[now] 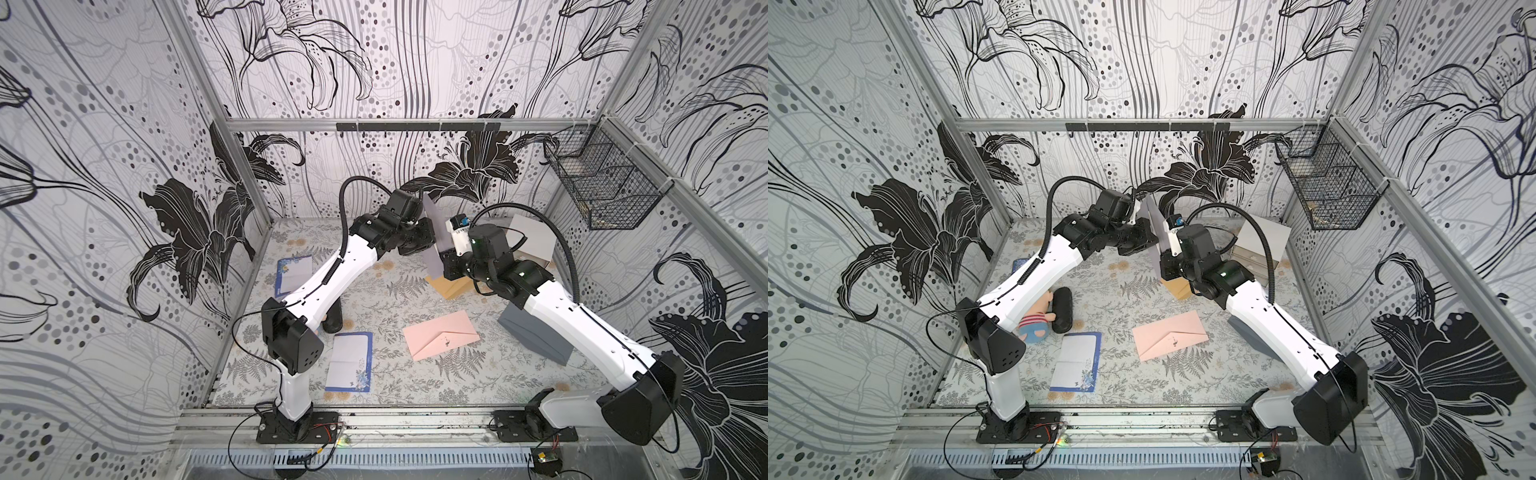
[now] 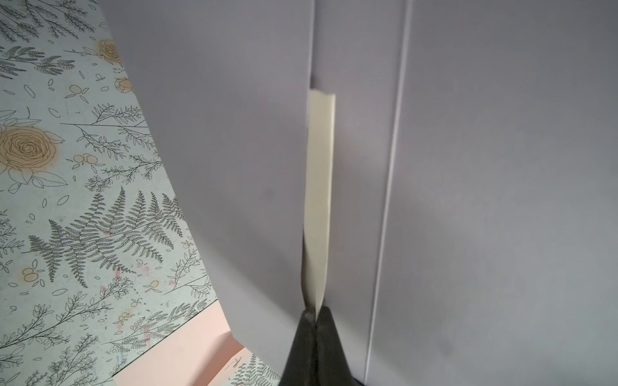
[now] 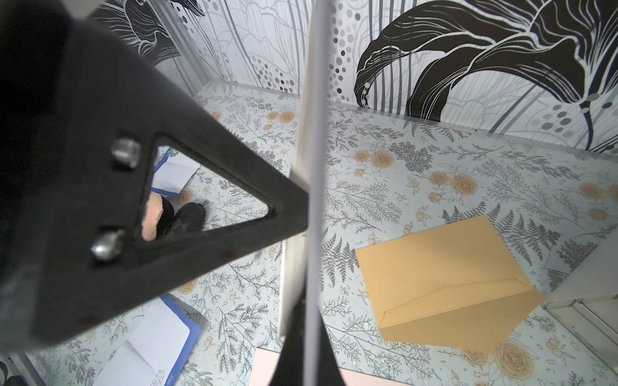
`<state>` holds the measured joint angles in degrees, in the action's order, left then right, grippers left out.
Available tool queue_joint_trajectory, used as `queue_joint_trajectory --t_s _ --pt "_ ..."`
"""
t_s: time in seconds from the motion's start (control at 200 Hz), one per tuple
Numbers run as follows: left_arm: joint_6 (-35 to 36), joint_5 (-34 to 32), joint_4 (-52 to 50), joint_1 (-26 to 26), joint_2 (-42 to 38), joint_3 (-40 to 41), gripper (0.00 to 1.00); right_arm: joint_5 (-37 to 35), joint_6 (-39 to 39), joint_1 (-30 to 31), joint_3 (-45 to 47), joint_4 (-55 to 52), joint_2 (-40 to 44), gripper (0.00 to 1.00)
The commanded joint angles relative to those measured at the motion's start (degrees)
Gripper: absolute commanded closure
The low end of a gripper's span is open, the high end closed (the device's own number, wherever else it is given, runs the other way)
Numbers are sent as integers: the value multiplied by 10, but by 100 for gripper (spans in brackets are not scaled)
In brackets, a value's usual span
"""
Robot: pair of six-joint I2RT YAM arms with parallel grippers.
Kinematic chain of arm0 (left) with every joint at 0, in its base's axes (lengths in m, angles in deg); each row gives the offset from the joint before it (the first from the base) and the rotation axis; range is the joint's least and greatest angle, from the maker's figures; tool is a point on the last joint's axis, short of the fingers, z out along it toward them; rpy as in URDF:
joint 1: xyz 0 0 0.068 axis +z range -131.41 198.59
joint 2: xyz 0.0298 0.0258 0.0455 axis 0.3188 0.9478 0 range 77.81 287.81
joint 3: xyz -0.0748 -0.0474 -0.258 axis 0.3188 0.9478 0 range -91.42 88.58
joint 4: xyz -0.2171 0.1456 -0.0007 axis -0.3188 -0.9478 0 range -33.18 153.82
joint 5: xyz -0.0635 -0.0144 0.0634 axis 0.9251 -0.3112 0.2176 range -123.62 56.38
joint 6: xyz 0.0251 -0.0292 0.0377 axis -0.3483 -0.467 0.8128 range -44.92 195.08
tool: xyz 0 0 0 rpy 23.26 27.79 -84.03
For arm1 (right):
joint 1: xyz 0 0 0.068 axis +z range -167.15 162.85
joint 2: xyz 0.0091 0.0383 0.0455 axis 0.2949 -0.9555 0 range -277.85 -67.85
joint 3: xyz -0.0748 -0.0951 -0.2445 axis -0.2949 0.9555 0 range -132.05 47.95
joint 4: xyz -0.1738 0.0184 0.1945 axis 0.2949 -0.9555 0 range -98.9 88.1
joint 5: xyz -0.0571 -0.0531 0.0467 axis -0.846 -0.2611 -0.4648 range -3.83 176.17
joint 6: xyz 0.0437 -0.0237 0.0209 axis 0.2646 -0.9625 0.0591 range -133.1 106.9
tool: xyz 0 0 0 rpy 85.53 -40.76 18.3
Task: Take the letter paper out of the envelope
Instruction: Take out the letter paper from the envelope.
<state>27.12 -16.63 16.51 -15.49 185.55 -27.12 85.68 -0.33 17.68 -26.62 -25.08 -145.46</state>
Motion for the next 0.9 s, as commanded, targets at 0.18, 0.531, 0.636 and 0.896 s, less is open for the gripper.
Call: queue_joint_trajectory --t_s 0.18,0.531,0.636,0.896 --pt "4 -10 -3 -1 11 -33 100 5 10 5 -7 -14 3 100" --pt "-39 21 26 2 8 -57 100 48 36 -28 -3 -30 -25 100" --pt "-56 42 77 11 -9 -41 100 91 72 -62 -9 -39 -42 100" --pt "-120 110 252 73 -68 66 100 146 209 -111 -9 0 -81 100"
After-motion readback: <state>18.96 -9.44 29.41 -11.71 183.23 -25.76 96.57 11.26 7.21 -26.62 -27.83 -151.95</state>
